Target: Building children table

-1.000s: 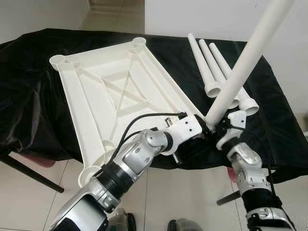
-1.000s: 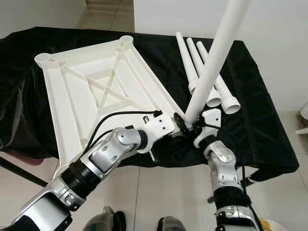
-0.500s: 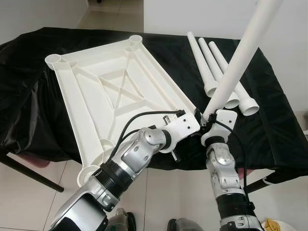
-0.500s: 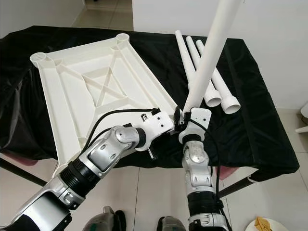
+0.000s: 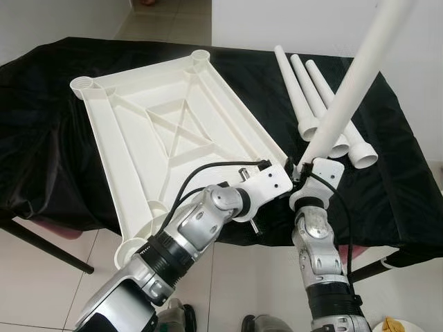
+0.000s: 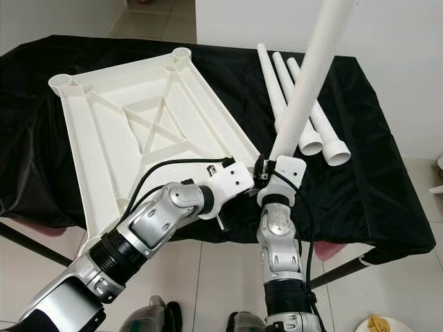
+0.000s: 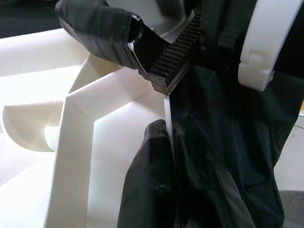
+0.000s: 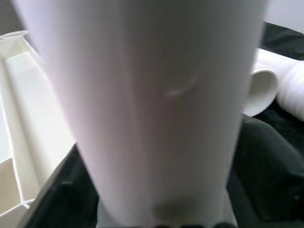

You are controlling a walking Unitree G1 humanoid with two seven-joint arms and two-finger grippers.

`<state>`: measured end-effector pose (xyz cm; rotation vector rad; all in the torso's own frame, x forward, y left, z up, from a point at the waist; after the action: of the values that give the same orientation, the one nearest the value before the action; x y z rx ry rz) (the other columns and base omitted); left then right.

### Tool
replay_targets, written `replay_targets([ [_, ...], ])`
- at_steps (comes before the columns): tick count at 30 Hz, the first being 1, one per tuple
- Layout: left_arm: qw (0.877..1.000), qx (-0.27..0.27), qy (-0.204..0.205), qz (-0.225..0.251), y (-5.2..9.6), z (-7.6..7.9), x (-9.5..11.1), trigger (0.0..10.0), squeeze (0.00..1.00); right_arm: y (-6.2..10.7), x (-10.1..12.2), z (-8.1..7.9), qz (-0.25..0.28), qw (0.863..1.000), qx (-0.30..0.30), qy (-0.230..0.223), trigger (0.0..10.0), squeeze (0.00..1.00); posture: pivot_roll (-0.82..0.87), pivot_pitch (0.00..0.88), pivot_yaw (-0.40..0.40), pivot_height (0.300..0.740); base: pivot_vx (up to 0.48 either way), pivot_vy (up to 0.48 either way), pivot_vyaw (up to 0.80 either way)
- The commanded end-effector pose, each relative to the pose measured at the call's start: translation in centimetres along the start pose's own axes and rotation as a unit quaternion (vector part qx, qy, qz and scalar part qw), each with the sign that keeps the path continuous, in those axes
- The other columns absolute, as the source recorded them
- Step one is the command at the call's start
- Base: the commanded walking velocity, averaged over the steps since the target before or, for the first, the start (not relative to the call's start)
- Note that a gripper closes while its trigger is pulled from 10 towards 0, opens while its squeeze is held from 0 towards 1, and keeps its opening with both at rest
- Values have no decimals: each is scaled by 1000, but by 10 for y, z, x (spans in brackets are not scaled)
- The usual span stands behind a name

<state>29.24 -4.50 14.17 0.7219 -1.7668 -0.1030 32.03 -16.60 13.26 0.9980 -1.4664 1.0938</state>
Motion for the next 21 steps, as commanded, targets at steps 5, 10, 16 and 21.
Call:
replay_targets([
  [5, 998, -57, -7, 6, -4, 20, 2, 10000, 0, -2, 1, 27, 2, 1000, -25, 4, 10000, 1000, -45, 66, 13, 740, 0, 0, 0],
  [10, 998, -59, -8, 7, -5, 21, 2, 10000, 0, -4, 3, 23, -5, 994, 107, -22, 10000, 561, -48, 62, 13, 740, 0, 0, 0],
  [16, 998, -60, -9, 7, -5, 22, 2, 10000, 0, -2, 6, 21, -8, 976, 219, -4, 10000, 0, -52, 56, 17, 740, 0, 0, 0],
  [21, 998, -61, -11, 7, -5, 22, 2, 10000, 0, -2, 6, 29, -11, 955, 296, 31, 10000, 0, -56, 50, 18, 740, 0, 0, 0],
])
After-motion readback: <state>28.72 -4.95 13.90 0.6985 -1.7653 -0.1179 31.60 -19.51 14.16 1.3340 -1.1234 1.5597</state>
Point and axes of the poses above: a point about 5 cm out from each wrist's last joint towards the gripper, its own y axis pointing back from the gripper into the wrist, its own x axis along the axis of the wrist's last joint, z = x × y, the point moved 2 cm from there along -y, pointing out of the wrist towards the gripper, and after that the axes turned 3 degrees about -y, right-handed, at the moved point
